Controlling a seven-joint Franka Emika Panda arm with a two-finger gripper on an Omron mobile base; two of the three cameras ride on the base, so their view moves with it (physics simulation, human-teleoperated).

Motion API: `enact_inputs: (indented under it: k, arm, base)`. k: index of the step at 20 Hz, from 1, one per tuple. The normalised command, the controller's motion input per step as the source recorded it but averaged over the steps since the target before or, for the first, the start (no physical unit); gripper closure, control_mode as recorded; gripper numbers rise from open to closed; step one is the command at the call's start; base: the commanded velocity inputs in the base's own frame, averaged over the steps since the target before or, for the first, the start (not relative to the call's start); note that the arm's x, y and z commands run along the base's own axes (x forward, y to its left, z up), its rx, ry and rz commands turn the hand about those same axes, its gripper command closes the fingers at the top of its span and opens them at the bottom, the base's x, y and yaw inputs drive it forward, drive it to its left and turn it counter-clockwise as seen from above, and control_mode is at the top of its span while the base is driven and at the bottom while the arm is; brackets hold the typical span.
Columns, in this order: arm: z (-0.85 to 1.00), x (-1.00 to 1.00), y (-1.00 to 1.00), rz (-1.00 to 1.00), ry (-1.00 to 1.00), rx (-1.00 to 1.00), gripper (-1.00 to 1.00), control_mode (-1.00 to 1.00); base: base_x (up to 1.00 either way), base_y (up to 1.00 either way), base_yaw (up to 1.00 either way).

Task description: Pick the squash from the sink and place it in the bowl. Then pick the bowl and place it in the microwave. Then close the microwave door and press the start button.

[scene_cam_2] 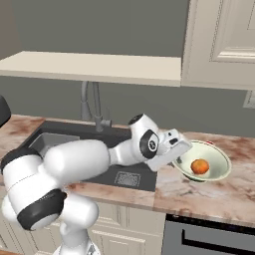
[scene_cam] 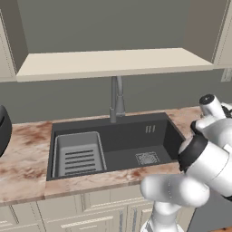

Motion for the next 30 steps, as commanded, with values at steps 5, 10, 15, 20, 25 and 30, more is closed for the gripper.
enact_inputs:
  k: [5, 10, 15, 20, 25, 30]
  arm:
    - [0.97, -0.42, 0.45, 0.19, 0.12, -0.08, 1.0, -1.0]
    - [1.0, -0.41, 0.69, 0.17, 0.2, -0.01, 1.0, -1.0]
    - [1.0, -0.41, 0.69, 0.19, 0.11, 0.0, 1.0, -1.0]
    - [0.92, -0.48, 0.6, 0.21, 0.03, 0.0, 1.0, -1.0]
    - [0.56, -0.36, 0.75, 0.27, 0.03, 0.02, 1.0, -1.0]
    - [0.35, -0.37, 0.82, 0.31, 0.0, 0.06, 1.0, -1.0]
  base:
    - [0.0, 0.0, 0.0]
    - [0.0, 0.0, 0.0]
    - [0.0, 0.0, 0.0]
    - [0.0, 0.0, 0.0]
    - [0.0, 0.0, 0.0]
    - [0.0, 0.0, 0.0]
